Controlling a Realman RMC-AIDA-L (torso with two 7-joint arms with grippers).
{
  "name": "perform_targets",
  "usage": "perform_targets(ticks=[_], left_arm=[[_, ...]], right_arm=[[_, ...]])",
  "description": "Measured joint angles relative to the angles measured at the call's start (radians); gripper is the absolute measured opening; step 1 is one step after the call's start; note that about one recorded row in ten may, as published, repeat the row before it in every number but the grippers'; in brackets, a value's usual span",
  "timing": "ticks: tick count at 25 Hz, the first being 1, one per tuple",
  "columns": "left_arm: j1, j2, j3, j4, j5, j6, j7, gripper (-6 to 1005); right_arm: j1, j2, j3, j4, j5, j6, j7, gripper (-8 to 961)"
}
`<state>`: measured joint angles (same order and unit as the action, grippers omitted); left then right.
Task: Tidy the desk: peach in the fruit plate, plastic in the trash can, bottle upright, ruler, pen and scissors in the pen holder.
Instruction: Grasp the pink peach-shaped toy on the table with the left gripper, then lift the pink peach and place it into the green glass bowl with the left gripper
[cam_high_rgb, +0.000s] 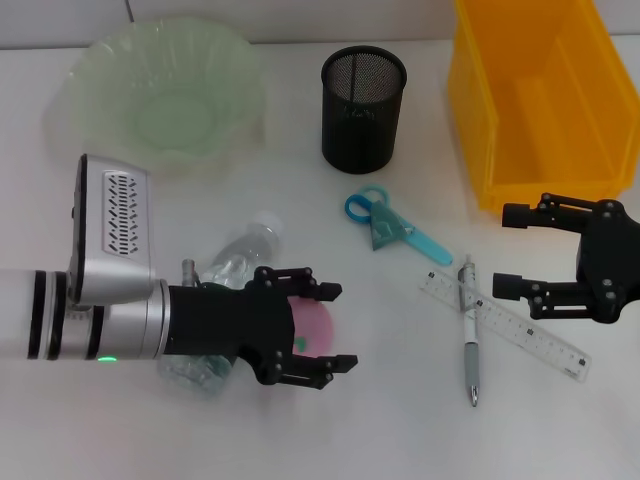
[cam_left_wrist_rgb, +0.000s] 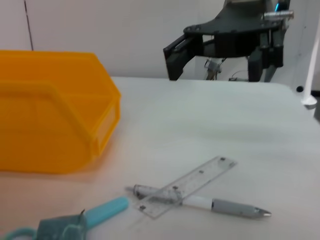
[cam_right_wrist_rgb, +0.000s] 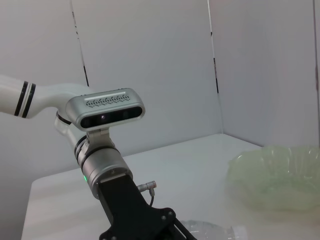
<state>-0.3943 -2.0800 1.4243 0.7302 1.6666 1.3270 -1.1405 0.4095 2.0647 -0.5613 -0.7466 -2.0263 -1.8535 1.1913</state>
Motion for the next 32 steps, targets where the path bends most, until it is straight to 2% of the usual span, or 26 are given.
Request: perform_targets(ticks=[8,13,16,24,29,32], left_arm=[[0.052,0.006,0.016,0.096,0.039,-0.028,-0.026,811],[0.061,0.005,0.023,0.122,0.092,-0.054,-0.042,738],[0.060,0.004,0.065,0.139,0.105,-0.093,-0.051,613],[0.067,0.002,0.098,0.200,0.133,-0.126,-0.085,283],[0.076,0.005,0.091,0.244,0.113,-0.112,-0.125,189],[0.083,0.008,0.055,0.279,0.054,-0.072,-0.130,145]], right_arm=[[-0.002,0.000,0.000,0.005,0.000,-0.001,0.001,824],[-0.001,0.000,-0.005,0.006,0.000,0.005,0.001,824],[-0.001,0.000,-0.004,0.007,-0.004,0.005,0.000,823],[-0.001,0.000,-0.002,0.008,-0.005,0.003,0.000,823],[-0.002,0.000,-0.002,0.007,-0.005,0.004,0.000,823],[-0.004,0.000,-0.002,0.007,-0.004,0.006,0.000,823]])
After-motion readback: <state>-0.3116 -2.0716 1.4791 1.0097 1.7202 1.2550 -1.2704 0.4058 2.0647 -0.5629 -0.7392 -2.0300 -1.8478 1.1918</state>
